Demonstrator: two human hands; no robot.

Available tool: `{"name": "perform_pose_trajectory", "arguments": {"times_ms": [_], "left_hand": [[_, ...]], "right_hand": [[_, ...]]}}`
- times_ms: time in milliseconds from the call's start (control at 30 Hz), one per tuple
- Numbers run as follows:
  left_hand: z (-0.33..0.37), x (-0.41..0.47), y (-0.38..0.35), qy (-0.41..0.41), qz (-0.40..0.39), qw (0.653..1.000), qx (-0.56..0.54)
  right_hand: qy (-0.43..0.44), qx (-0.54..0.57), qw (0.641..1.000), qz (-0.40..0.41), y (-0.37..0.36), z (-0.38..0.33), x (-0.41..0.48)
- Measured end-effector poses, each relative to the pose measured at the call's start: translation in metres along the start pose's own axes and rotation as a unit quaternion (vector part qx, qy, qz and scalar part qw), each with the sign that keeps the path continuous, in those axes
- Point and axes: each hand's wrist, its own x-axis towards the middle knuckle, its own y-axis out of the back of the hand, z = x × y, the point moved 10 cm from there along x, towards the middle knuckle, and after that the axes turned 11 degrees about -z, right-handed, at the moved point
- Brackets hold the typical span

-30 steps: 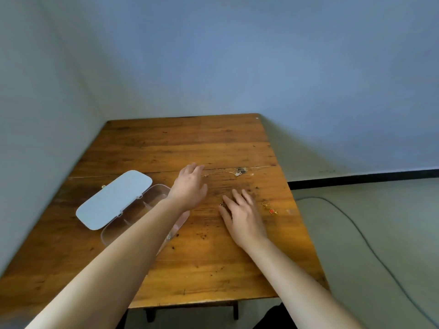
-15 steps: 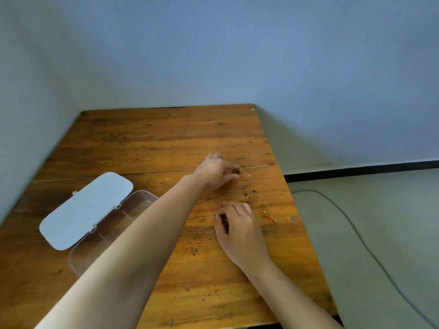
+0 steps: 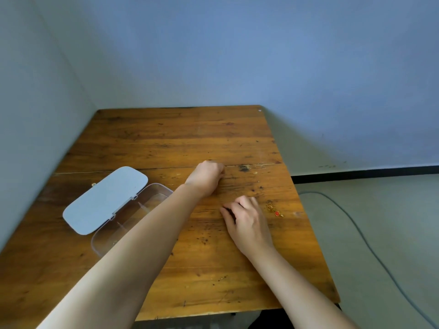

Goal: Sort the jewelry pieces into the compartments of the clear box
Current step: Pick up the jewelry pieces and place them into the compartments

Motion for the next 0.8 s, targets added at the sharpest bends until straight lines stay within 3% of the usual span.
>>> {"name": "perform_pose_trajectory", "arguments": {"times_ms": [100, 167, 200, 300, 400, 467, 600, 700, 800], "left_hand": [[-0.019, -0.021, 0.027, 0.027, 0.078, 0.990, -0.114], [-0.032, -0.043, 0.049, 0.035, 0.142, 0.963, -0.227], [-0.041, -0.053, 0.056, 0.041, 0.158, 0.937, -0.310], [-0.059, -0.082, 0.062, 0.034, 0.159, 0.810, -0.564], [-0.064, -0.111, 0.073, -0.002, 0.160, 0.703, -0.693], [-0.065, -0.130, 0.080, -0.022, 0.160, 0.662, -0.732], [-0.072, -0.169, 0.094, -0.014, 0.183, 0.672, -0.717], [-0.078, -0.196, 0.111, -0.008, 0.213, 0.718, -0.663], [-0.083, -0.218, 0.130, -0.035, 0.243, 0.728, -0.640]], "right_hand": [[0.004, -0.012, 1.000, -0.004, -0.002, -0.002, -0.001], [-0.008, -0.032, 0.999, -0.018, -0.004, -0.004, 0.002], [-0.017, -0.048, 0.998, -0.031, -0.007, -0.005, 0.004], [-0.031, -0.087, 0.993, -0.080, -0.015, -0.009, 0.009], [-0.008, -0.100, 0.988, -0.114, -0.016, -0.015, 0.010], [0.011, -0.121, 0.983, -0.135, -0.017, -0.021, 0.009], [-0.003, -0.164, 0.970, -0.179, -0.021, -0.030, 0.005], [-0.020, -0.194, 0.959, -0.208, -0.024, -0.031, 0.004], [-0.048, -0.142, 0.963, -0.225, -0.025, -0.031, 0.000]]}}
